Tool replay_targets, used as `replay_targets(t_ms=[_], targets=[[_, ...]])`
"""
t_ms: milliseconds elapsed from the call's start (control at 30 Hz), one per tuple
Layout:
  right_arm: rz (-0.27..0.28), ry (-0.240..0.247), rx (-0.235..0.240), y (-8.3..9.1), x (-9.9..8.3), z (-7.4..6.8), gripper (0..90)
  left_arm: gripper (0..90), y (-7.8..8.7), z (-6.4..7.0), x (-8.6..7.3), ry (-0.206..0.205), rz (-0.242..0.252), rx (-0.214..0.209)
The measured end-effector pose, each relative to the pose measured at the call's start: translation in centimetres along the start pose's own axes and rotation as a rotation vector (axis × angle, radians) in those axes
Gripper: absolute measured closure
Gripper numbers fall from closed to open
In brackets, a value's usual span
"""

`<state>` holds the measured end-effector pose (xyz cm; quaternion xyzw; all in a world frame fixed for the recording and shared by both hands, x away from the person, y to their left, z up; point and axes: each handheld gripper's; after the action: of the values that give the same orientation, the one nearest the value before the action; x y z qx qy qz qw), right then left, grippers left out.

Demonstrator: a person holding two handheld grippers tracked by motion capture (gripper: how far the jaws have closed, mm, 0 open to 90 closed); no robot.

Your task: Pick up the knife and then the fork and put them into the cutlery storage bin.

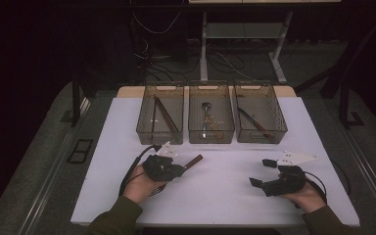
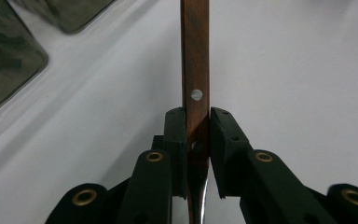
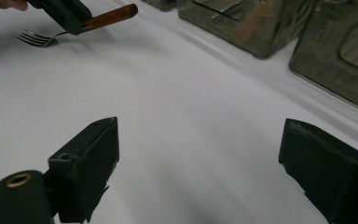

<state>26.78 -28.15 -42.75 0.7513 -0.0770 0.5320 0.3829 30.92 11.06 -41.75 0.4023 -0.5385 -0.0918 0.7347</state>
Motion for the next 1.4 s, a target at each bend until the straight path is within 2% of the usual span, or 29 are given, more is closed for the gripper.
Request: replay_targets(t_ms=[200, 333, 433, 533, 633, 733, 767, 800, 833, 967, 1033, 1100, 1167, 1233, 1267, 1333, 1400], targets=[[-0.007, 0.022, 0.030, -0.3, 0.8, -0.4, 12.4, 76.7, 0.8, 0.7, 0.9, -0.011, 0.051, -0.032], [-0.011, 0.043, 0.058, -0.5, 1.5, -0.6, 12.4, 76.7, 1.3, 1.4, 1.8, -0.040, 0.082, -0.066], [-0.012, 0.072, 0.113, -0.7, 2.5, -0.8, 12.4, 76.7, 1.3, 1.9, 2.4, -0.056, 0.098, -0.098], [-0.010, 0.092, 0.173, -0.9, 3.4, -1.1, 12.4, 76.7, 1.1, 2.5, 3.0, -0.100, 0.104, -0.149], [-0.021, 0.134, 0.233, -1.2, 4.5, -1.4, 14.5, 76.7, 0.4, 2.9, 3.5, -0.137, 0.087, -0.190], [-0.033, 0.172, 0.276, -1.6, 5.2, -1.8, 14.7, 76.7, -0.3, 3.4, 3.9, -0.166, 0.075, -0.233], [-0.044, 0.185, 0.290, -1.7, 5.4, -2.0, 15.1, 76.7, -0.5, 3.5, 4.1, -0.188, 0.064, -0.244], [-0.050, 0.196, 0.297, -1.9, 5.5, -2.2, 15.2, 76.7, -0.8, 3.9, 4.2, -0.180, 0.073, -0.257], [-0.058, 0.206, 0.309, -2.1, 5.7, -2.3, 15.7, 76.7, -1.0, 4.0, 4.4, -0.200, 0.064, -0.268], [-0.078, 0.249, 0.361, -2.8, 6.2, -2.9, 21.6, 76.7, -1.5, 4.8, 5.1, -0.248, 0.060, -0.310], [-0.105, 0.283, 0.379, -3.2, 6.4, -3.2, 24.5, 76.7, -1.8, 5.0, 5.4, -0.276, 0.053, -0.333], [-0.128, 0.312, 0.395, -3.7, 6.5, -3.5, 26.6, 76.6, -2.0, 5.2, 5.6, -0.287, 0.047, -0.347], [-0.151, 0.318, 0.422, -4.0, 6.5, -3.7, 35.1, 76.6, -2.3, 5.5, 5.6, -0.296, 0.042, -0.363], [-0.182, 0.360, 0.452, -4.6, 6.6, -3.8, 42.1, 76.6, -2.5, 5.8, 5.7, -0.311, 0.029, -0.365], [-0.197, 0.366, 0.470, -4.8, 6.5, -3.9, 44.6, 76.6, -2.6, 5.9, 5.7, -0.318, 0.029, -0.369], [-0.217, 0.374, 0.485, -5.1, 6.5, -4.2, 50.1, 76.6, -2.6, 6.1, 5.6, -0.319, 0.025, -0.370], [-0.230, 0.384, 0.491, -5.4, 6.4, -4.3, 53.6, 76.6, -2.6, 6.2, 5.7, -0.338, 0.020, -0.376]])
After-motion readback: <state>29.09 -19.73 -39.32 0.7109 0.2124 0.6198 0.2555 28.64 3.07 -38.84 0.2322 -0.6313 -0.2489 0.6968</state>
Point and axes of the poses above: each handheld gripper's, and its own axes: y roughly backward along the jaws, x roughly out of its top, z roughly to its right, and after that the axes turned 5 degrees about z, right-handed
